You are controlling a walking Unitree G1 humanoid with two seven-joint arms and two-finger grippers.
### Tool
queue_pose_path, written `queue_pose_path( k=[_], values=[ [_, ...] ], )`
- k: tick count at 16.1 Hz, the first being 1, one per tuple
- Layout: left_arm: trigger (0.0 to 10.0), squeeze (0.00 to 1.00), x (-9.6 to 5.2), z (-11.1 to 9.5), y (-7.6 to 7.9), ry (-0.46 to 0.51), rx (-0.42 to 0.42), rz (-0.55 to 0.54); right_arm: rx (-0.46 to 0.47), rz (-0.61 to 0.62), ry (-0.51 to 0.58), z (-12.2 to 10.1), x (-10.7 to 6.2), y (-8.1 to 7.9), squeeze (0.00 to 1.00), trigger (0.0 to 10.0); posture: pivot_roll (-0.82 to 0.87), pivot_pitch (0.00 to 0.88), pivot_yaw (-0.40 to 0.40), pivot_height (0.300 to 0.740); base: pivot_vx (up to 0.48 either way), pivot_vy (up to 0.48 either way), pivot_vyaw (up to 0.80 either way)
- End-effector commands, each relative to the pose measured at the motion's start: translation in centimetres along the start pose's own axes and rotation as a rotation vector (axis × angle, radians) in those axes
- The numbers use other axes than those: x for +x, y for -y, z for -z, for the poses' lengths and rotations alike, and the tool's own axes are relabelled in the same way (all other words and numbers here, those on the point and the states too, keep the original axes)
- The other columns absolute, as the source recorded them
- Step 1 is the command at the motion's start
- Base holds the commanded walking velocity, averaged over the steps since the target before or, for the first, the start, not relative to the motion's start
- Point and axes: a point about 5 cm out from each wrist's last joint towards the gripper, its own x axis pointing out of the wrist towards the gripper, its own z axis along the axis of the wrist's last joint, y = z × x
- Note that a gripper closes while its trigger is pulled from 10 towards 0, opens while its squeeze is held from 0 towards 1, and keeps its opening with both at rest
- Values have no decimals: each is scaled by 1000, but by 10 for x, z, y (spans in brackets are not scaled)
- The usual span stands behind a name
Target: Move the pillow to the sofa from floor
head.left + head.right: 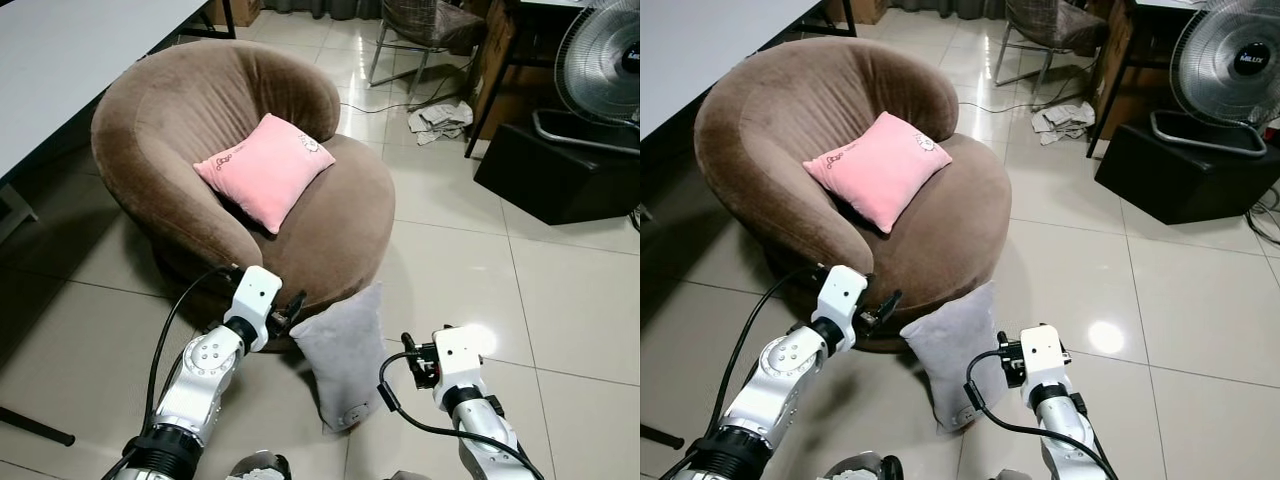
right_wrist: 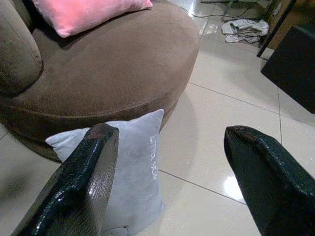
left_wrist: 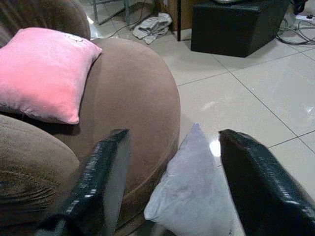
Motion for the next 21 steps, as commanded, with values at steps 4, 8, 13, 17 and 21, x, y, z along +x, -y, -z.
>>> queue_pose_path(
  k=[4,8,13,17,21],
  values=[
    [10000,1000,-7,4,-9,18,-51,-73,12,2,21,-3,3,1,0,10000,38,61,12,731,0,0,0],
    [10000,1000,-11,7,-11,15,-49,-85,21,8,32,-7,5,3,0,10000,48,66,7,731,0,0,0],
    [10000,1000,-11,7,-9,16,-52,-81,13,6,18,-7,8,2,0,10000,49,72,7,731,0,0,0],
    [10000,1000,-9,6,-6,20,-43,-55,3,-20,76,-15,13,-3,0,10000,55,74,7,731,0,0,0],
    [10000,294,-7,11,-5,-47,2,-67,-24,-53,78,-17,11,-10,0,10000,61,80,5,706,0,0,0]
  ],
)
